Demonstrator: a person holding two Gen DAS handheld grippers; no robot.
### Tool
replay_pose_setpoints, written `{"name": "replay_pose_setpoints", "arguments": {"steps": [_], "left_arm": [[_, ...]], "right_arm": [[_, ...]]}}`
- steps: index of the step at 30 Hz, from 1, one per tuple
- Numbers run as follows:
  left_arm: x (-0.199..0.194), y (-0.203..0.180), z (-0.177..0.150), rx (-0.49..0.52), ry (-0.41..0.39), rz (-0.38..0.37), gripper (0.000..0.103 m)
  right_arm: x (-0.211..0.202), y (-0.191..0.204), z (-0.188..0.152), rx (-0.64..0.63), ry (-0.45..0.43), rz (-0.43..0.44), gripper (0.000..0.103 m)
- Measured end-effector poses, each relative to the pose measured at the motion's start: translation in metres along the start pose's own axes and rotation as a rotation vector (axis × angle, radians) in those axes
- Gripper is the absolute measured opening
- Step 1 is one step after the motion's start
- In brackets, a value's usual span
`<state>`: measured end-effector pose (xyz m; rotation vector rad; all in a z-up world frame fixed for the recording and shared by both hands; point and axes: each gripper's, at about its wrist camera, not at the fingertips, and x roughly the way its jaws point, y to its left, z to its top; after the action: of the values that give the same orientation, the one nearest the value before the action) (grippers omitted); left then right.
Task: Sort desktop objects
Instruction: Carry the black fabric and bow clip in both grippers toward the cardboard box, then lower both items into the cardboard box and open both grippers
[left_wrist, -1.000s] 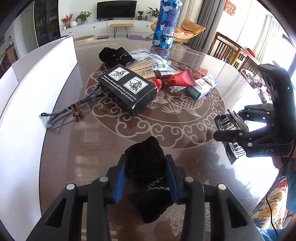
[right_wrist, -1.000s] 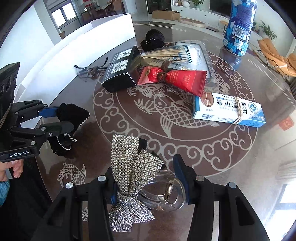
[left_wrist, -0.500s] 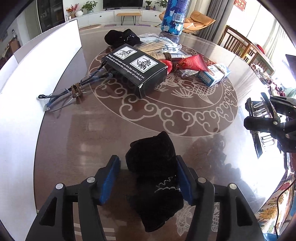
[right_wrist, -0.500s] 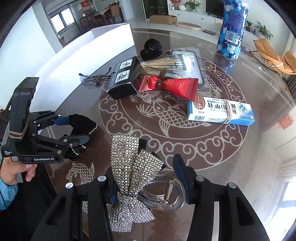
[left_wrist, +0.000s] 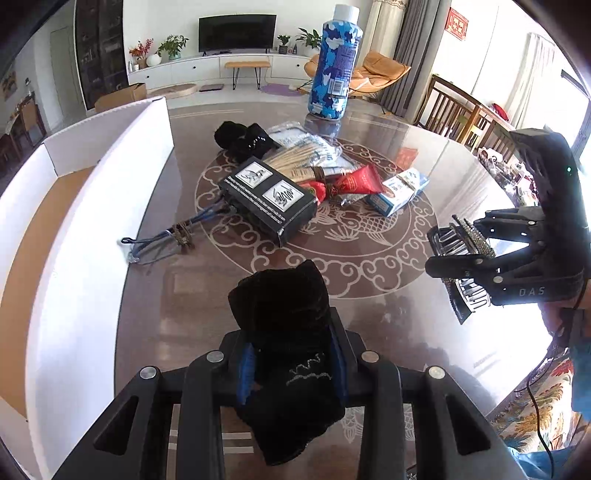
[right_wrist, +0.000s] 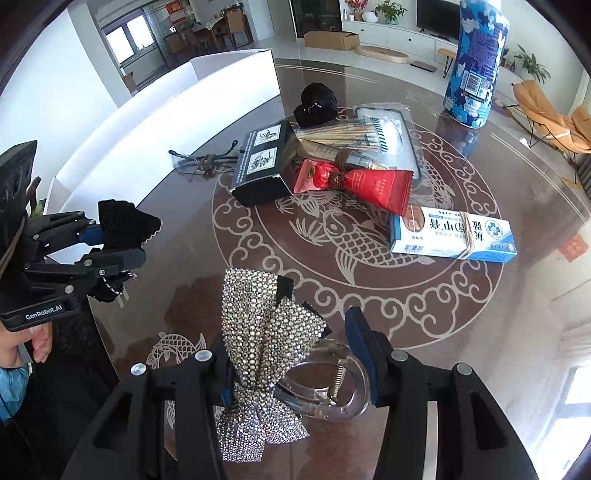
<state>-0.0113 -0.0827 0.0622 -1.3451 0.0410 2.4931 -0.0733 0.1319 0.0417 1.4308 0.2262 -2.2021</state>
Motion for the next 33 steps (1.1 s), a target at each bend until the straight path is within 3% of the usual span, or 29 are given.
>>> {"name": "replay_pose_setpoints", "arguments": {"steps": [4, 9, 13, 16, 20, 22, 24, 25, 26, 27, 33], "left_arm": [[-0.049, 0.064, 0.02, -0.074, -0.055, 0.06, 0.034], [-0.086, 0.168, 0.023, -0.207, -0.067, 0.191, 0.034], [-0.091, 0.24, 0.008, -0.327, -0.043, 0.25, 0.034], [-0.079, 0.276, -0.005, -0.384, -0.005, 0.274, 0.034], [-0.059, 0.301, -0.018, -0.419, 0.049, 0.296, 0.035], [-0.048, 0.309, -0.023, -0.439, 0.084, 0.324, 0.042], [-0.042, 0.316, -0.027, -0.458, 0.095, 0.337, 0.071], [-0.041, 0.317, -0.029, -0.461, 0.09, 0.354, 0.076], [-0.041, 0.319, -0.031, -0.462, 0.089, 0.377, 0.079], [-0.041, 0.32, -0.032, -0.467, 0.086, 0.385, 0.081], [-0.055, 0.309, -0.035, -0.471, 0.039, 0.398, 0.081]], "right_arm": [[-0.003, 0.039, 0.047, -0.036, -0.047, 0.064, 0.051], [0.002, 0.127, 0.12, -0.14, -0.119, 0.173, 0.051], [0.026, 0.205, 0.174, -0.221, -0.162, 0.257, 0.051], [0.06, 0.255, 0.206, -0.256, -0.141, 0.282, 0.051], [0.115, 0.304, 0.222, -0.305, -0.05, 0.259, 0.051], [0.136, 0.319, 0.223, -0.321, -0.017, 0.242, 0.051], [0.148, 0.33, 0.223, -0.345, 0.002, 0.21, 0.054], [0.153, 0.334, 0.222, -0.353, 0.005, 0.195, 0.059], [0.156, 0.335, 0.222, -0.353, 0.0, 0.188, 0.075], [0.156, 0.334, 0.221, -0.346, -0.006, 0.191, 0.088], [0.136, 0.308, 0.222, -0.296, -0.08, 0.225, 0.089]]}}
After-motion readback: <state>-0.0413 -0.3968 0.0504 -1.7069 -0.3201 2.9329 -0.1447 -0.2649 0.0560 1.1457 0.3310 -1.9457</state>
